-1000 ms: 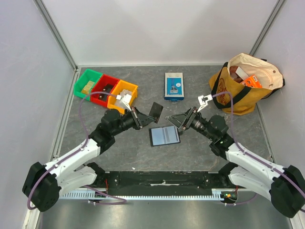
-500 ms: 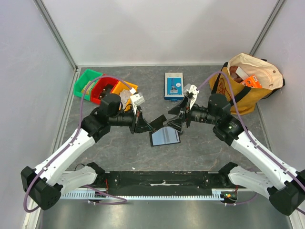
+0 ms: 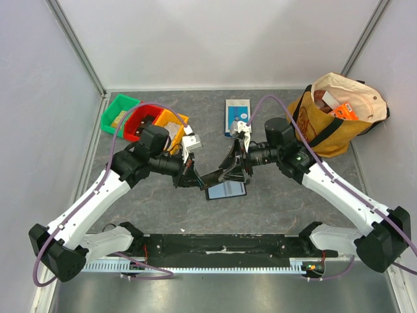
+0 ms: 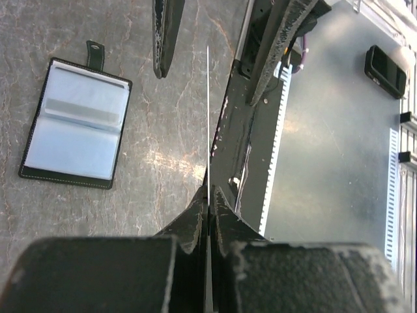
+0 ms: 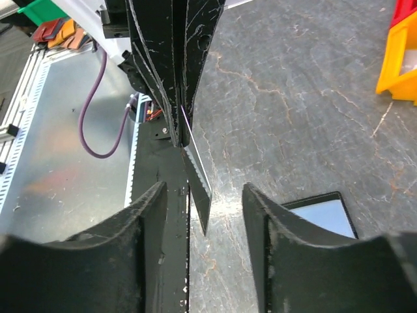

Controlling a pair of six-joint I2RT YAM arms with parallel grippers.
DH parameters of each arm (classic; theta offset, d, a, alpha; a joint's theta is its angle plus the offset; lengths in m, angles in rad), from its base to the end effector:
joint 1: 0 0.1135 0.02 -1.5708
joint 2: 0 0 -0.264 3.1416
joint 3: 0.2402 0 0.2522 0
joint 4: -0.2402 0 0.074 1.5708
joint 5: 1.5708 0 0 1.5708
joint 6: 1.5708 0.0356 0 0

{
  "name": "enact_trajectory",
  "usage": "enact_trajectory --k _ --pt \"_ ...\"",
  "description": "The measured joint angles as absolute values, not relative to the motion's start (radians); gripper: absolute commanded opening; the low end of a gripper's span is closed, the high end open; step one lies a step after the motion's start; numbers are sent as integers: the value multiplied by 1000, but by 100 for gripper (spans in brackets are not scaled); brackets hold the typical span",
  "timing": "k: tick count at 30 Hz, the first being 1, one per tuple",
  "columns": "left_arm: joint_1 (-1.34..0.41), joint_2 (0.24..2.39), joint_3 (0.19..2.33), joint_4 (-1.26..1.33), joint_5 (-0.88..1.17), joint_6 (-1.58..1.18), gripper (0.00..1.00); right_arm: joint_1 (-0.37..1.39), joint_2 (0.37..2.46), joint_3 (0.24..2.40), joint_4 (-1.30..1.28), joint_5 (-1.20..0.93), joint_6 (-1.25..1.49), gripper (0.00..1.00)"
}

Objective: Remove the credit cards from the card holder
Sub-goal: Place the credit card in the storage box.

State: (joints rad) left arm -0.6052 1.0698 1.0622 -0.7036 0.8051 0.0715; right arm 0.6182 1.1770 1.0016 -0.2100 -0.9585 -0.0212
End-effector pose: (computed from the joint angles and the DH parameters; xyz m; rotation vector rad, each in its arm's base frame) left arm 0.1609 -0.1425 0.3388 1.1597 1.9742 -1.1946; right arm 0.1933 0.1732 0.3381 -1.2259 1.5915 1.3173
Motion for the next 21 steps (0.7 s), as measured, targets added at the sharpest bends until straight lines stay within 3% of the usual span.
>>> enact_trajectory --k 3,6,7,12,14,17,18,21 --pt "-606 1077 1072 -730 813 98 2 624 1204 1022 -226 -988 -38 35" --pt "-606 1082 1078 -750 815 118 2 627 1233 1051 -232 -1016 -54 3" --pt "-606 1086 1082 -761 815 125 2 629 1240 1058 -233 -1024 -62 0" --pt "-606 1089 1087 -785 786 144 11 632 1255 1063 -247 -1049 -73 0" --pt "-608 1080 1087 -783 760 144 25 632 1256 1063 -247 -1049 -73 0" --pt "-608 1052 1087 -778 695 132 60 633 1254 1063 -248 -1044 -70 0" --pt "-607 1035 1085 -766 653 118 68 633 1253 1063 -248 -1035 -65 0" --pt "-607 955 1052 -692 537 54 78 633 1234 1056 -221 -982 -15 0"
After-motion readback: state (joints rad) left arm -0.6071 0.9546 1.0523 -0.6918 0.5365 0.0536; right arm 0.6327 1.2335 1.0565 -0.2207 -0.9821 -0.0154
